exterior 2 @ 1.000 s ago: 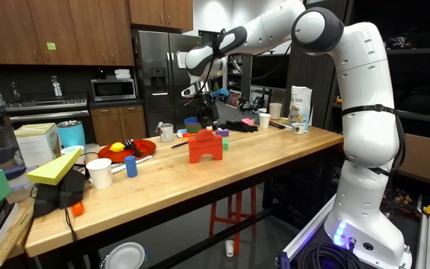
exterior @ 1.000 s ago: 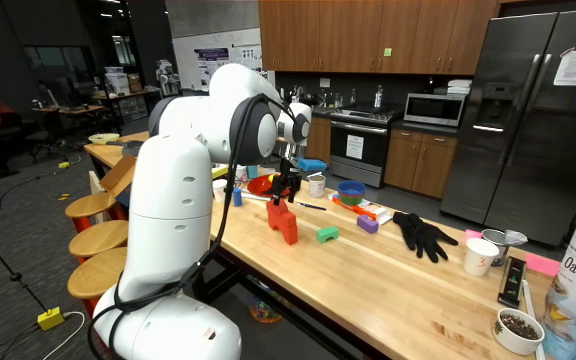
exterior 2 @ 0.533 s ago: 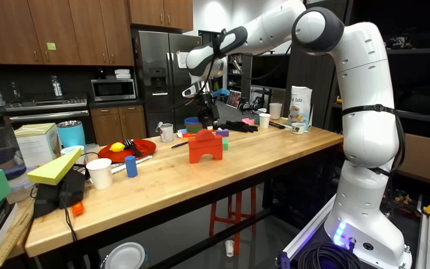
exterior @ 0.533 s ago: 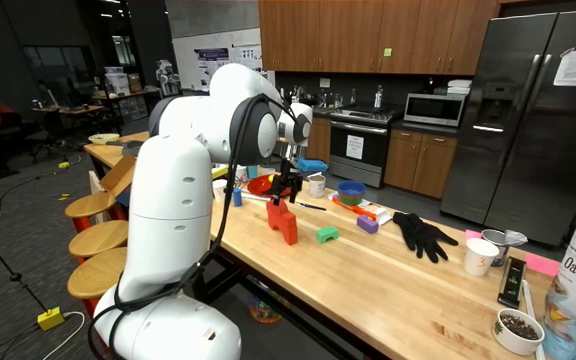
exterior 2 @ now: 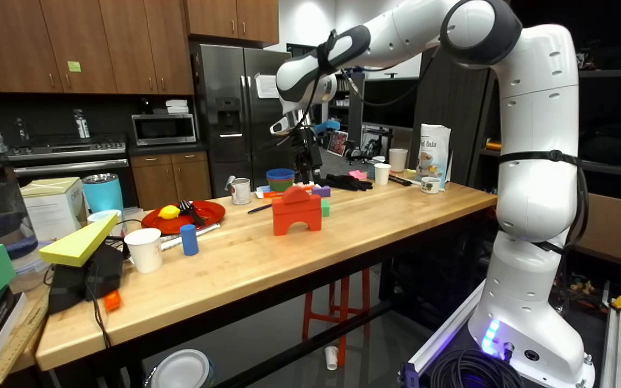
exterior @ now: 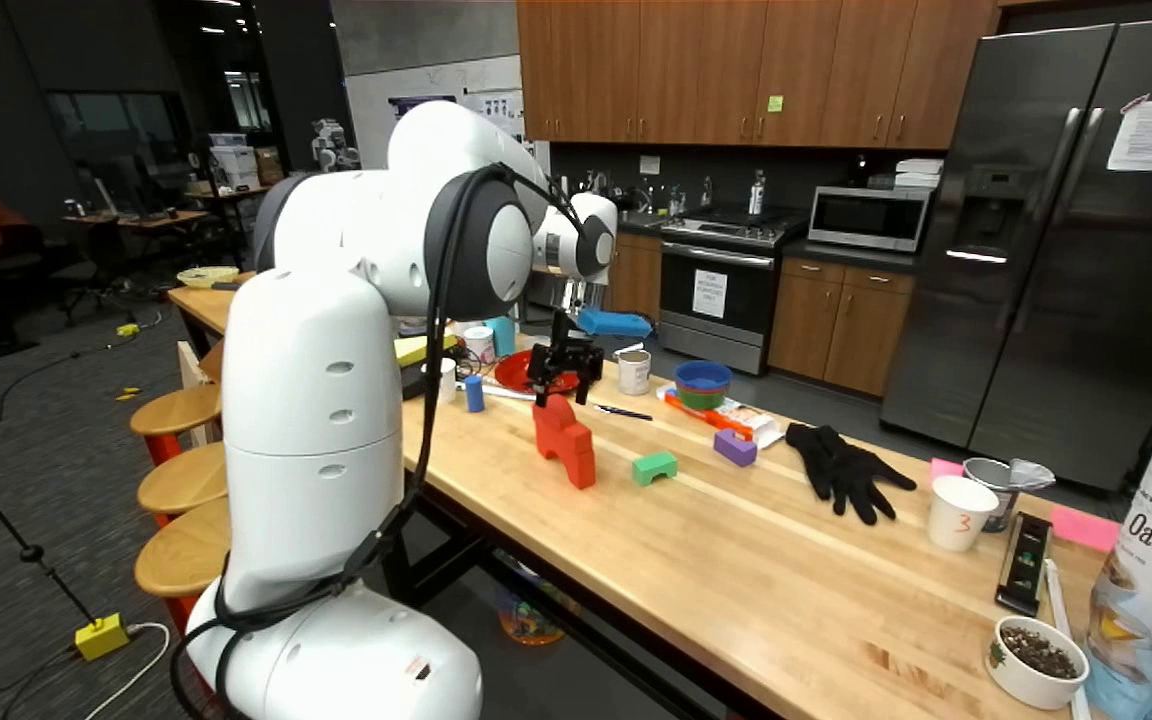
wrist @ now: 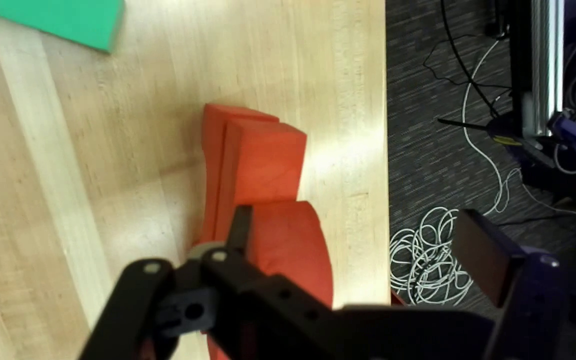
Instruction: Put the right orange block on the left orange block
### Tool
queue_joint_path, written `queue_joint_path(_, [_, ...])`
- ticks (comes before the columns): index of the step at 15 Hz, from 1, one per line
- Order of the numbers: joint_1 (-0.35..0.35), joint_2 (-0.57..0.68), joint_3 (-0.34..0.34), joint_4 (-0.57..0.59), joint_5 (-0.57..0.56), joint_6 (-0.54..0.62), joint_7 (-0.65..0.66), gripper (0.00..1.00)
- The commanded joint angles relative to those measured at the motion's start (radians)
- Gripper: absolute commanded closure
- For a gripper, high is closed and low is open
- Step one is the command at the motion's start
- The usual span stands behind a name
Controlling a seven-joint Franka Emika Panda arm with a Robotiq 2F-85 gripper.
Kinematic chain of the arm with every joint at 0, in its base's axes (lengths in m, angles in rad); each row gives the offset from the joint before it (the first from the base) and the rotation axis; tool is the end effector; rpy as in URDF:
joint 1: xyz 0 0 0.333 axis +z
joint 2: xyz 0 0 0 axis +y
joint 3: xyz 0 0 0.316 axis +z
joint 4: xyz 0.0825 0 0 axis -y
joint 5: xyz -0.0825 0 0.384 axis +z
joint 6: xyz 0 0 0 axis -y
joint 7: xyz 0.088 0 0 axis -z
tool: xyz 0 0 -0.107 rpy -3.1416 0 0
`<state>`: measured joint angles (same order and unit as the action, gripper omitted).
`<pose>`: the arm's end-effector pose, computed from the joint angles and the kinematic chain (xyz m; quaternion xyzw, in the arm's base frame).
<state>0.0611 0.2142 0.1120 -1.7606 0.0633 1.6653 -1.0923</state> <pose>0.5753 0.1033 0.4215 -0.8004 -0.5779 0.1186 0.1062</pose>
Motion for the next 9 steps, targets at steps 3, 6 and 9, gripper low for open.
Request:
queue_joint_path(3, [0.014,-0.134,-0.001,-0.092,-0.023,-0.077,0.195,0.00])
queue_joint_path(6, [0.026,-0.180,0.005,-0.109,-0.029,-0.120,0.285,0.00])
queue_joint_path(9, [0.049,-0.227,0.015,-0.128,-0.043,-0.137,0.345,0.00])
